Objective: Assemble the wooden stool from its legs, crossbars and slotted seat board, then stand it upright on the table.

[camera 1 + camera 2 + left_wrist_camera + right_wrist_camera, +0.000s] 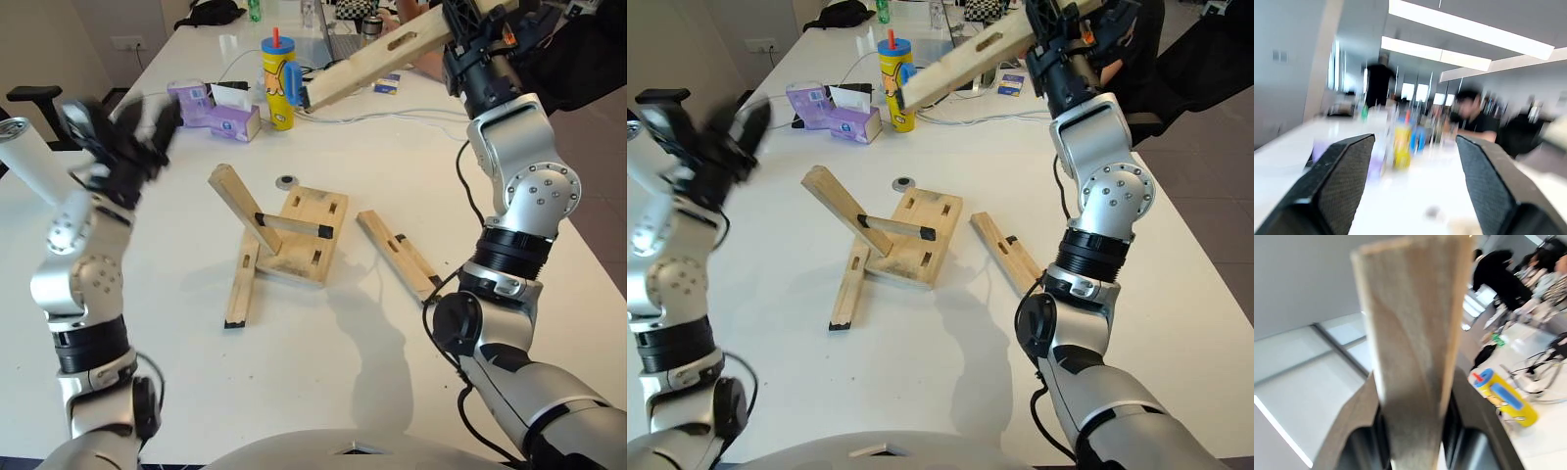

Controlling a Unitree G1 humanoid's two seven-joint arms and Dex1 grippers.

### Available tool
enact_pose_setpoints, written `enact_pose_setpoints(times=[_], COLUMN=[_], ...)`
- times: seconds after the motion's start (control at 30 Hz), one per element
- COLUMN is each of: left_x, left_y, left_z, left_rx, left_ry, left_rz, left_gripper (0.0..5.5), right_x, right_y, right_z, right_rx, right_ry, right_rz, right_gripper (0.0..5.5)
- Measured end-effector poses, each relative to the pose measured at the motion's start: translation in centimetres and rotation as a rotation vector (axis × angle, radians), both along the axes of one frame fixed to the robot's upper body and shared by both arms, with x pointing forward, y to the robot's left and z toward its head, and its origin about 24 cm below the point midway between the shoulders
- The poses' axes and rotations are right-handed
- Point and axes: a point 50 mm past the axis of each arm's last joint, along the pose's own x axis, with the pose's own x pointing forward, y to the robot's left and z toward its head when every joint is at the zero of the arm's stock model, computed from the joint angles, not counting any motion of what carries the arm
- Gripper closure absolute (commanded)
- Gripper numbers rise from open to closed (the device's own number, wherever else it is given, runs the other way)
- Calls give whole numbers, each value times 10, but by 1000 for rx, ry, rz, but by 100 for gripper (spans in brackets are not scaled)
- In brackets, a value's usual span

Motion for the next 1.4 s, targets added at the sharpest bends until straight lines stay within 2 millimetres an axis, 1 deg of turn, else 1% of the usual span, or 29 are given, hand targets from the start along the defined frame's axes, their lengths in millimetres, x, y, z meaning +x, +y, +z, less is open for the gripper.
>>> enact_pose_setpoints(times=[0.07, 0.1, 0.13, 0.17, 0.2, 0.27, 0.33, 0.37, 0.43, 0.47, 0.53, 0.6, 0.73, 0.9, 0.97, 1.07, 1.17, 1.3, 1.4], left_x=[-6, -10, -18, -25, -29, -29, -26, -25, -27, -29, -34, -38, -38, -38, -38, -38, -36, -33, -31], left_y=[-10, -15, -23, -28, -33, -46, -59, -65, -84, -96, -116, -126, -124, -105, -96, -84, -75, -70, -70], left_z=[-39, -53, -75, -89, -96, -99, -97, -95, -90, -84, -73, -63, -64, -71, -73, -75, -76, -70, -67], left_rx=[254, 331, 394, 407, 404, 396, 385, 378, 356, 338, 303, 275, 289, 339, 349, 355, 320, 208, 145], left_ry=[117, 156, 219, 260, 278, 258, 236, 224, 195, 169, 115, 79, 91, 130, 147, 161, 169, 148, 140], left_rz=[-37, -59, -94, -113, -131, -160, -189, -208, -277, -334, -433, -483, -476, -419, -392, -344, -289, -235, -214], left_gripper=[241, 241, 241, 241, 241, 241, 241, 241, 241, 241, 241, 241, 241, 241, 241, 241, 241, 241, 241], right_x=[2, 4, 5, 6, 6, 6, 5, 5, 3, 2, -2, -4, -5, -10, -12, -15, -21, -28, -30], right_y=[-3, -4, -6, -7, -7, -6, -6, -5, -5, -5, -9, -16, -25, -47, -51, -52, -44, -37, -37], right_z=[-8, -12, -17, -20, -22, -23, -29, -35, -50, -60, -75, -84, -84, -75, -74, -74, -81, -95, -96], right_rx=[-21, -26, -29, -38, -44, -72, -138, -181, -325, -399, -471, -514, -543, -581, -570, -541, -514, -509, -515], right_ry=[30, 44, 63, 73, 78, 76, 88, 102, 147, 176, 219, 253, 258, 233, 237, 251, 260, 297, 298], right_rz=[-33, -43, -56, -68, -74, -82, -112, -127, -178, -202, -232, -263, -280, -231, -200, -174, -132, -102, -98], right_gripper=[447, 447, 447, 447, 447, 447, 447, 447, 447, 447, 447, 447, 447, 447, 447, 447, 447, 447, 447])
